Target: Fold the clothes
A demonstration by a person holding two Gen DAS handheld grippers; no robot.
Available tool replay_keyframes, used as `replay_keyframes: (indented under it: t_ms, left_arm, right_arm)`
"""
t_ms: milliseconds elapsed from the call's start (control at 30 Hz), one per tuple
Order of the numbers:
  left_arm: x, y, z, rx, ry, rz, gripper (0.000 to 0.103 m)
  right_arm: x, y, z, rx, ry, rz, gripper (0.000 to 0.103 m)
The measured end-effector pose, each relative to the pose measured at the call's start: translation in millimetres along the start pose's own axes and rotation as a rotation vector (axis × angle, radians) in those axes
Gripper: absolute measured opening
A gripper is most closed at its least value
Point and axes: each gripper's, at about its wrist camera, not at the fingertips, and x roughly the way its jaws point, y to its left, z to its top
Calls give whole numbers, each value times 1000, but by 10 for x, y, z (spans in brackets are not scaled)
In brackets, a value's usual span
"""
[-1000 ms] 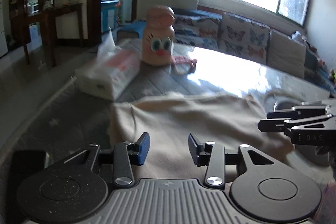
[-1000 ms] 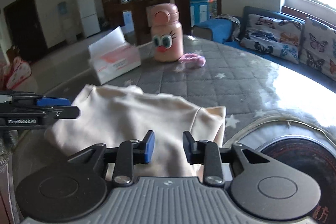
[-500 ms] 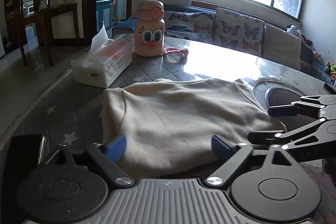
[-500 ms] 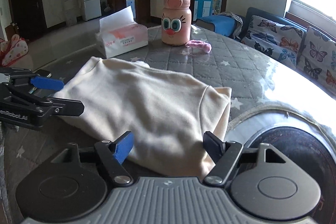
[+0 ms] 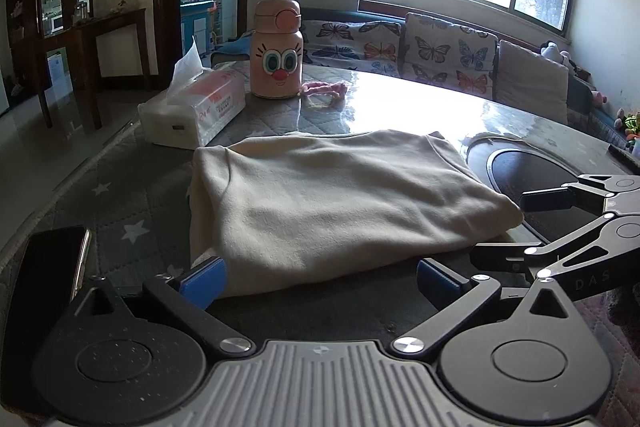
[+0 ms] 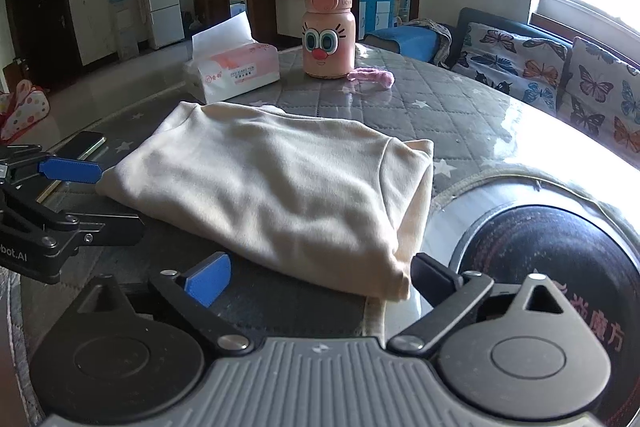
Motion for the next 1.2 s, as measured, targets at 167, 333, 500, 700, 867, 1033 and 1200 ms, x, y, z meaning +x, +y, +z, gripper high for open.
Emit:
replay_keyframes:
  t_ms: [167,333,500,700,867,1033,1200]
  left_arm:
    - [-32,-30,-19,3,3,2,103]
    - [-49,-46,-53,-1,12,12,103]
    - [-84,-77,-67,12,10,25,103]
    - [-115,-123,-81,18,6,32,103]
    - [-104,-156,-94,29,19,41,103]
    - [-93,-168,-112,28,25,43,103]
    - [-62,-147,-136,21,43,52,103]
  right_arm:
    - [-27,30,-48,11,2,-15,103]
    - [-44,47,-109,27,7,-16,103]
    - [-57,63,-160,38,9,-15,103]
    - [-82,83,-215,48,6,-19,103]
    - [-103,81,-263,57,9,-21,103]
    - [-107,83,-301,63,15,-23,103]
    - [-89,101,-323,61,24,-27,103]
